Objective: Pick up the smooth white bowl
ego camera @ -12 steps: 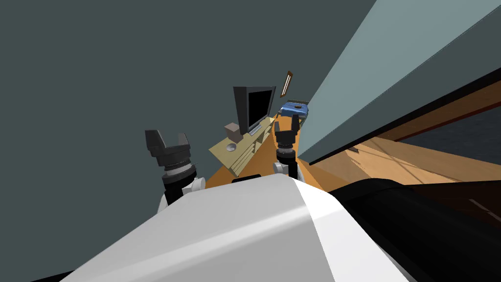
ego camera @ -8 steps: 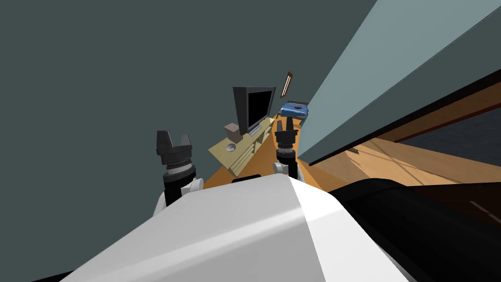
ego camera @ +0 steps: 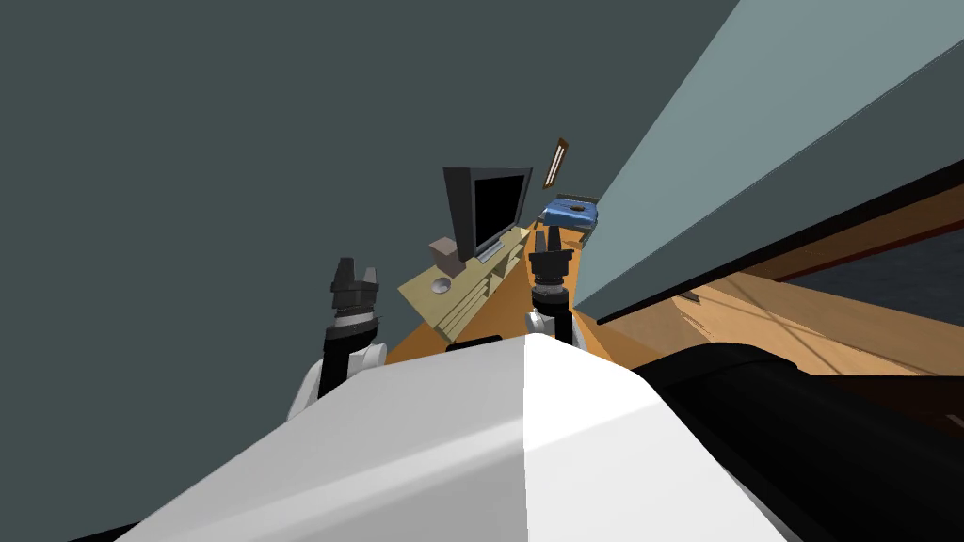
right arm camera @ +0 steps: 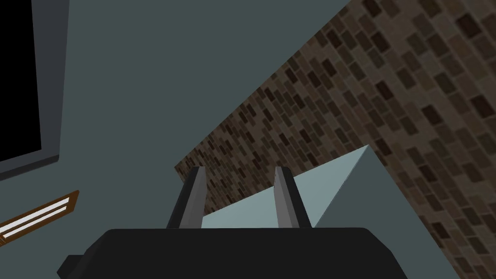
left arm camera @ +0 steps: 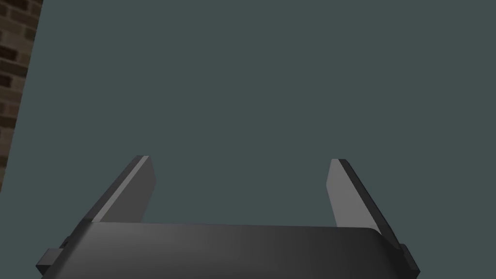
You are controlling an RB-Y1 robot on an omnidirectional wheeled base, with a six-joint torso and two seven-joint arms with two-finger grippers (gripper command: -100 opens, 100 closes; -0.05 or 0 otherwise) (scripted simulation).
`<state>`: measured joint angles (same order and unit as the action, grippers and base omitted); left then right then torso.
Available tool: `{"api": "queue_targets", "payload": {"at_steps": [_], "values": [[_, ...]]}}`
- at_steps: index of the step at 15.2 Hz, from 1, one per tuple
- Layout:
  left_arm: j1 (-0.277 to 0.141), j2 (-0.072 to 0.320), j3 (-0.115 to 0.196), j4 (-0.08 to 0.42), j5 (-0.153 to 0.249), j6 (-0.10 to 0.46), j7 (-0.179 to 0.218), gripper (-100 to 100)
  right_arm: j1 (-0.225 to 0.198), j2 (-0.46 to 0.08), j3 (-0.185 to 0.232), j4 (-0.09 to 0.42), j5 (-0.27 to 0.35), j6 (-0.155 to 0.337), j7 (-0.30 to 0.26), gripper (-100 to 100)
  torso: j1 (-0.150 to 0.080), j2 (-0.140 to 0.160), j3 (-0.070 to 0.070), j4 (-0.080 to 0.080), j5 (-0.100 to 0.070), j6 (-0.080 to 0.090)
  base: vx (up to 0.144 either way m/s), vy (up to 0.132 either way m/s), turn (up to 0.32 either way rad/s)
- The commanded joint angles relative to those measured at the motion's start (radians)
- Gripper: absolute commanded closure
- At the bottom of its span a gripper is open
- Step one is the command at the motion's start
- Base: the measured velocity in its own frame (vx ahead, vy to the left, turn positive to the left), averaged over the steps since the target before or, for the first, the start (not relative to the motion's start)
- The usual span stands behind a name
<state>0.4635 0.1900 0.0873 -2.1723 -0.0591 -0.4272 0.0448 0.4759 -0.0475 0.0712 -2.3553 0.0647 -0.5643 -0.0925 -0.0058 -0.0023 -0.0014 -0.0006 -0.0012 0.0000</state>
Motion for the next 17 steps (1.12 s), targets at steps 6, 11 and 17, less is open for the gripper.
{"api": "queue_targets", "payload": {"at_steps": [6,11,17], "values": [[-0.020,0.053,0.035,0.096,0.052,0.141,0.011,-100,0.000,0.000,0.000,0.000,0.000,0.000,0.000,0,-0.002,-0.005,-0.003,-0.001,-0.001,0.000,0.074,-0.105,-0.012],[-0.036,0.073,0.053,0.152,0.080,0.230,0.014,-100,0.000,0.000,0.000,0.000,0.000,0.000,0.000,0,-0.001,-0.004,-0.002,-0.001,0.000,0.000,0.080,-0.096,0.012],[-0.062,0.096,0.082,0.243,0.125,0.356,0.020,-100,0.000,0.000,0.000,0.000,0.000,0.000,0.000,0,0.000,-0.003,-0.002,-0.001,0.000,0.000,0.073,-0.086,0.017]]}}
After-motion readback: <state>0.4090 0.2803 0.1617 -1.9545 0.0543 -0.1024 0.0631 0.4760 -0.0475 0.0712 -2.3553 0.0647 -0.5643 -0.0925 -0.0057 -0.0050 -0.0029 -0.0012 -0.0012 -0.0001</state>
